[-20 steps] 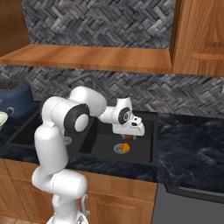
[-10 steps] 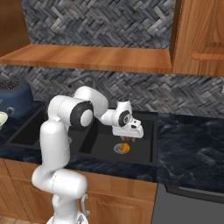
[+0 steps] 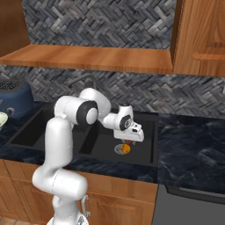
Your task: There is a mixed pile of frozen fruits and vegetables on the counter. Locate all the frozen vegetables and place the items in a bowl on the counter. Take all the frozen fruits and defrost them in a running sink.
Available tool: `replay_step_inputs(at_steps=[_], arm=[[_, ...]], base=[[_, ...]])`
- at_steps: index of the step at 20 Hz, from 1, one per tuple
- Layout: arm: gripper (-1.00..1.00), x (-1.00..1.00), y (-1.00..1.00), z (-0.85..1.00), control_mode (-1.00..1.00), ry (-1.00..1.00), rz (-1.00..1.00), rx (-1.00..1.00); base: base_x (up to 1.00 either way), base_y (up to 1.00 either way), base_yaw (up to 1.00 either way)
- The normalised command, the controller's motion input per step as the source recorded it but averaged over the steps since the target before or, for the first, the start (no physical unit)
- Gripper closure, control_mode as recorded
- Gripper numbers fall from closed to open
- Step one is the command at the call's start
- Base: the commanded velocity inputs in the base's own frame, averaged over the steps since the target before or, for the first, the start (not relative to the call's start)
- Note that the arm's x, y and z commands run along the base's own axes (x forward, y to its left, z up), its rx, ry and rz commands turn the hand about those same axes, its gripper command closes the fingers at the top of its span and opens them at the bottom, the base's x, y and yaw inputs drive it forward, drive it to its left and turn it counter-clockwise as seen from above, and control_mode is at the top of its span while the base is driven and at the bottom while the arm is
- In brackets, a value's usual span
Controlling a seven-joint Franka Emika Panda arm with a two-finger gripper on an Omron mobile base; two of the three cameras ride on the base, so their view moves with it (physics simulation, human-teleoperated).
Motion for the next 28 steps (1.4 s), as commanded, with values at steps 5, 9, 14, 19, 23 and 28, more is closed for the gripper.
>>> replay_step_inputs(at_steps=[5,9,14,19,23,28], arm=[[1.0,0.23,0.0,-0.22,-1.0,0.0,0.0,0.03],[1.0,0.21,0.0,-0.21,-1.0,0.0,0.0,0.02],[1.0,0.16,0.0,-0.24,-1.0,0.0,0.0,0.01],[1.0,0.12,-0.01,-0.23,-1.0,0.0,0.0,0.0],[1.0,0.1,-0.04,-0.21,-1.0,0.0,0.0,0.0],[1.0,0.03,-0.03,-0.18,-1.0,0.01,-0.01,0.02]], base=[[0.0,0.0,0.0],[0.0,0.0,0.0],[0.0,0.0,0.0],[0.0,0.0,0.0],[0.0,0.0,0.0],[0.0,0.0,0.0]])
